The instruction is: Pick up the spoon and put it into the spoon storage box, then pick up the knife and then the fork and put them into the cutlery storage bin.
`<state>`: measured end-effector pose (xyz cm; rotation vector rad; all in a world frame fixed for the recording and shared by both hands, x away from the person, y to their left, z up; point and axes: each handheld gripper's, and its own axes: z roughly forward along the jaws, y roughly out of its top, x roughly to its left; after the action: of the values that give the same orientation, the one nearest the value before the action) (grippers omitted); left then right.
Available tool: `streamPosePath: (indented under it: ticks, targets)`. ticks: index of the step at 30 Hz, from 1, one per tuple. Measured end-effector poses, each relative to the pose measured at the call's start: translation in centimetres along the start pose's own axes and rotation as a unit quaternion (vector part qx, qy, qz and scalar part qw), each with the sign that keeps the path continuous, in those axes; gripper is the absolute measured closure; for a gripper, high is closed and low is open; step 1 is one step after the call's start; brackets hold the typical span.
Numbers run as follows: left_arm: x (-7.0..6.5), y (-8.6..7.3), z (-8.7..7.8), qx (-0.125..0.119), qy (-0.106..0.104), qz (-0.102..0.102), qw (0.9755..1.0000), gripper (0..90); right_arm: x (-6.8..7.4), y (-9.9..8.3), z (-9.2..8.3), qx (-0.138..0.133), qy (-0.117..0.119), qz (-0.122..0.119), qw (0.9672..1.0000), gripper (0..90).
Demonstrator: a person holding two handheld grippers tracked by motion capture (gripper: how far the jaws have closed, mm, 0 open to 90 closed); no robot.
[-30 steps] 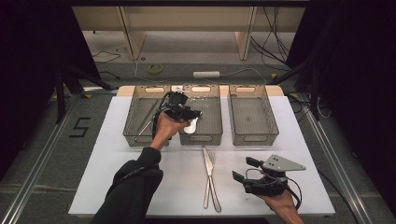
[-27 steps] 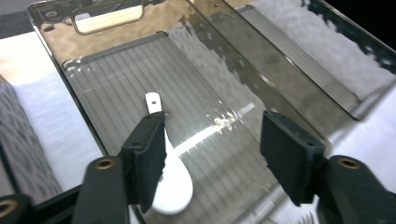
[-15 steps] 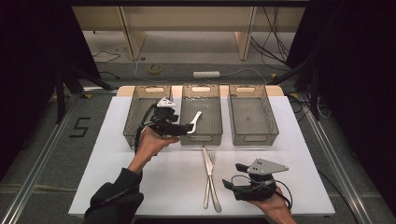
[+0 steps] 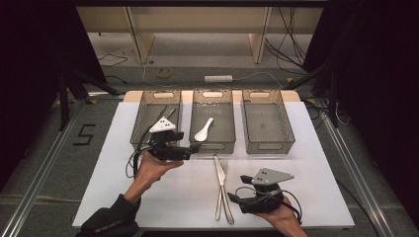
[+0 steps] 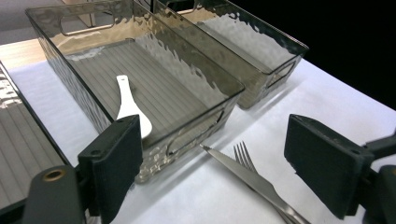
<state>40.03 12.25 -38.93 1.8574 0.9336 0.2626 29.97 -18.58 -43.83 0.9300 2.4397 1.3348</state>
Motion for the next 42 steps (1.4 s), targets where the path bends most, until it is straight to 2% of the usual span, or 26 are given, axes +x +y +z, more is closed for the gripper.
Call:
streamPosePath:
  ticks: [4,8,13,15,17,23,30,33,36,42]
  targets:
    - [0.0,-1.1,-0.6,-0.001,0.010,0.017,0.9998,17.8,0.1,0.2,0.3,0.001,0.006,-0.002,1.0000,29.8]
    - [0.0,-2.2,-1.4,-0.011,0.004,0.012,0.9999,17.5,0.2,0.3,0.8,0.010,0.012,-0.008,0.9999,30.5]
    - [-0.2,-3.3,-1.8,-0.006,0.002,0.024,0.9997,16.7,0.2,0.5,1.4,0.020,0.024,-0.011,0.9994,33.9]
    - [-0.2,-3.8,-1.9,-0.012,-0.002,0.017,0.9998,16.6,0.3,0.5,1.4,0.021,0.025,-0.008,0.9994,34.2]
    - [-0.3,-4.4,-2.2,-0.012,-0.001,0.023,0.9997,16.6,0.4,0.6,1.6,0.027,0.031,-0.012,0.9991,36.8]
    - [-0.1,-4.9,-3.0,-0.015,0.002,0.017,0.9997,16.5,0.7,0.7,2.1,0.035,0.044,-0.014,0.9983,44.6]
    - [-0.5,-5.6,-3.4,0.006,0.002,0.043,0.9991,16.3,0.8,0.8,2.6,0.045,0.054,-0.012,0.9975,52.7]
    - [-0.6,-5.8,-3.6,0.005,0.001,0.040,0.9992,16.3,0.9,0.8,2.8,0.047,0.057,-0.012,0.9972,55.5]
    - [-0.8,-6.2,-3.8,0.004,0.003,0.036,0.9993,16.3,1.1,0.8,3.2,0.056,0.056,-0.024,0.9966,63.0]
    - [-0.9,-6.4,-4.2,-0.002,0.004,0.031,0.9995,16.3,1.3,0.8,3.4,0.061,0.062,-0.022,0.9959,71.1]
